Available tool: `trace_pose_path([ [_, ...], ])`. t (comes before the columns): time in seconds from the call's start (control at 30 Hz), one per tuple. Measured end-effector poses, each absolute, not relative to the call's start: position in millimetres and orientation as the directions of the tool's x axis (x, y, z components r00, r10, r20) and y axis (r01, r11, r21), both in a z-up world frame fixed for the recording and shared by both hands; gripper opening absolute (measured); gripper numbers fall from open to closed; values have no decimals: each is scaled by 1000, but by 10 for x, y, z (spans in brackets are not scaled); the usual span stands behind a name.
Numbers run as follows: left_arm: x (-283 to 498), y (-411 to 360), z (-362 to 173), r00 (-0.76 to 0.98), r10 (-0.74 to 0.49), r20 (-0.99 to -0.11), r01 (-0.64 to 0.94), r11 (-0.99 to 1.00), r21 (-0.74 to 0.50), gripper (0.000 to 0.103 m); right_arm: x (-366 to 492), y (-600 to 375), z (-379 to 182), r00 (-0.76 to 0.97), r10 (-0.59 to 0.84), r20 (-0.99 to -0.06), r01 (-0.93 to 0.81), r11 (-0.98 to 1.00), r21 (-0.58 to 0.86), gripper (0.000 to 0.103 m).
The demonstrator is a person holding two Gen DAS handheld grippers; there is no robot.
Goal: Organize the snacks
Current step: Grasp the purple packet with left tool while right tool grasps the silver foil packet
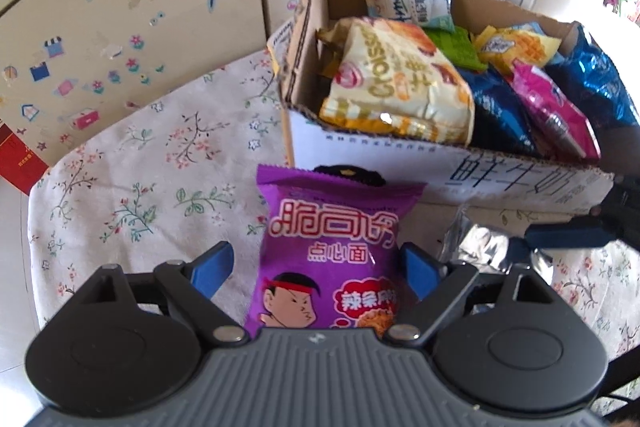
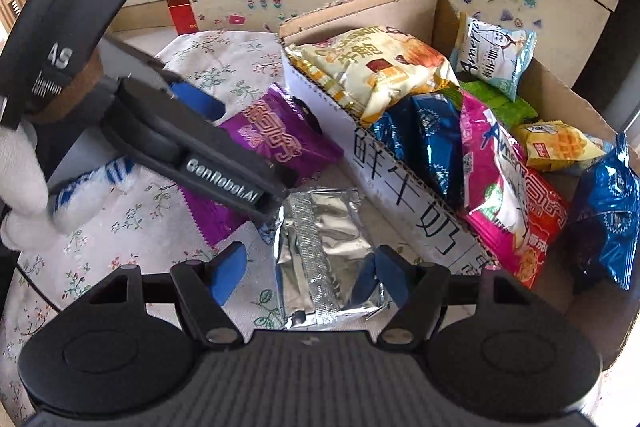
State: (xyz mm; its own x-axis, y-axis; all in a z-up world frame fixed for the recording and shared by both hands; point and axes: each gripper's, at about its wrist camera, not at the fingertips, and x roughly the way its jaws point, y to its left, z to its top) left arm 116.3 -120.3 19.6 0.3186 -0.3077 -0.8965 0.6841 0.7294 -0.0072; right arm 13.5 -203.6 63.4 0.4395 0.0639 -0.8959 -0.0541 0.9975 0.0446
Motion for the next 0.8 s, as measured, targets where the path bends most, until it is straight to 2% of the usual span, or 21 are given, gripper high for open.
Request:
trace_pose_path([
  [0.27,1192,-1009,105,318,-299,-899,682,731,-2,91,195,-2096,533,411,47,-910,-15,999,45,77],
  [0.47,1173,-977,116,338,-301,-892,701,713,25,90,234,-1989,439,389,31,-921,-47,999,14,77],
  [0.63,1104,-1020,154,350,-314,-883,725,687,43,83,243,-1994,424,383,29,-923,-46,999,13,76],
  [0.77,1071,-1018,178,336,-343,-877,735,678,17,66,248,-1967,419,383,23,-923,-55,998,2,67],
  [0.8,1053,-1021,182,343,-342,-875,738,675,25,65,245,-1961,423,383,27,-923,-58,998,6,65],
])
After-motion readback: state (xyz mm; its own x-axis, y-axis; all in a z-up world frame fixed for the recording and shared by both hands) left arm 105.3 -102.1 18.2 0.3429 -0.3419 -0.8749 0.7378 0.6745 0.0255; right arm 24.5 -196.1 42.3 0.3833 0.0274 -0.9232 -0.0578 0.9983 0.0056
